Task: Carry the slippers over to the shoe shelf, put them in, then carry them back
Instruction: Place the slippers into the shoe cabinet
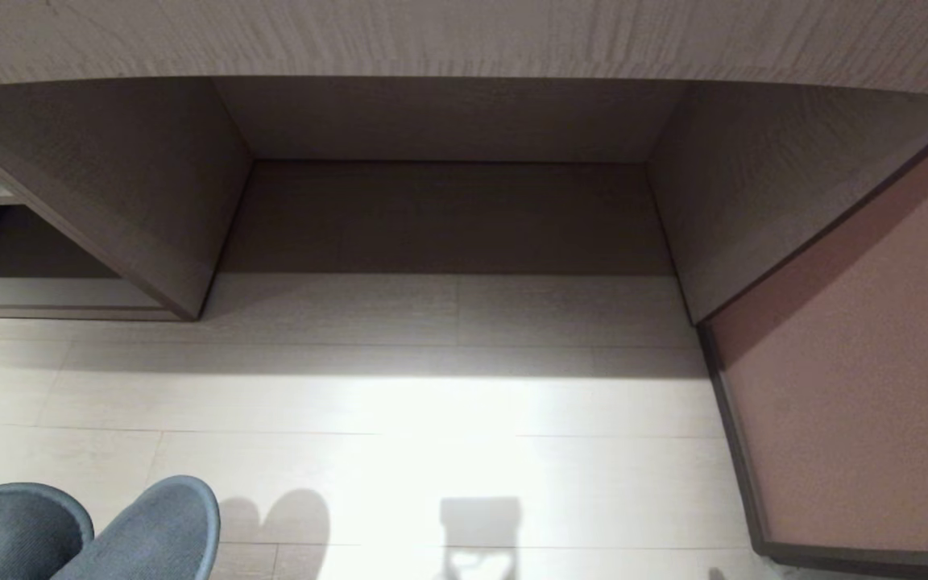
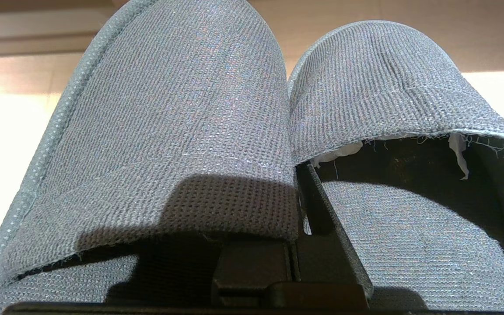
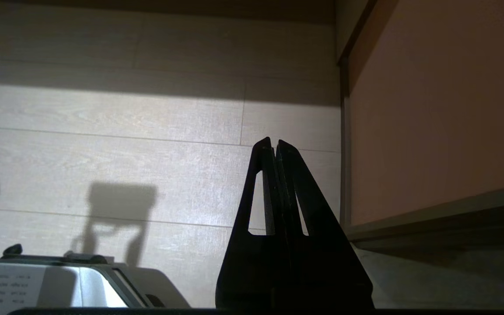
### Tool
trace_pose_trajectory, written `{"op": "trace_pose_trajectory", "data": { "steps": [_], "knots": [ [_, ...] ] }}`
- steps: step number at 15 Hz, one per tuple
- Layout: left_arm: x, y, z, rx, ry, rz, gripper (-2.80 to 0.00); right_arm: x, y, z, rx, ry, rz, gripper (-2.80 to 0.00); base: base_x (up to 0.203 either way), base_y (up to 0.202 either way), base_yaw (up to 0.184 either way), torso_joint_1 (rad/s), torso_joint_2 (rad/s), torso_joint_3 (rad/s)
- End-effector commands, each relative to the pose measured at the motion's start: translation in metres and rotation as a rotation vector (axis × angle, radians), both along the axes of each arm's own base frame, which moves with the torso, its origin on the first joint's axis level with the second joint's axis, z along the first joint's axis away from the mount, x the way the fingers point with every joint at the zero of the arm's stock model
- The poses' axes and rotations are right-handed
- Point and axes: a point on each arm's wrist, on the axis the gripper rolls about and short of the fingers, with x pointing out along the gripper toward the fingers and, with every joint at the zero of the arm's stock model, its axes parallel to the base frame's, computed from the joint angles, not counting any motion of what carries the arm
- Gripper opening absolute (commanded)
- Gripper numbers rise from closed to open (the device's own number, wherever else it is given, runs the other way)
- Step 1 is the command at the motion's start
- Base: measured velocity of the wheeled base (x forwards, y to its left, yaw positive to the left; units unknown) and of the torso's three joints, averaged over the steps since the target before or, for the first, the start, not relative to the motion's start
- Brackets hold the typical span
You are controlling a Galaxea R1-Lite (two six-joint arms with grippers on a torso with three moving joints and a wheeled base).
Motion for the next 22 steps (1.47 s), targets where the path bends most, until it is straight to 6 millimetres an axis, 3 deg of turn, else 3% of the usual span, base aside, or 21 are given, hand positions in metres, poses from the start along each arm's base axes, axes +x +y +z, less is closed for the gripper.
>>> {"op": "trace_pose_trajectory", "data": {
  "steps": [1, 22],
  "knots": [
    [0.0001, 0.0000, 0.0000, 0.001, 0.001, 0.000, -2.80, 0.0000, 0.0000, 0.0000, 0.000, 0.000, 0.000, -2.80, 0.000, 0.000, 0.000, -0.001, 0.00, 0.200],
    [0.0001, 0.0000, 0.0000, 0.001, 0.001, 0.000, -2.80, 0.0000, 0.0000, 0.0000, 0.000, 0.000, 0.001, -2.80, 0.000, 0.000, 0.000, 0.003, 0.00, 0.203]
  ]
}}
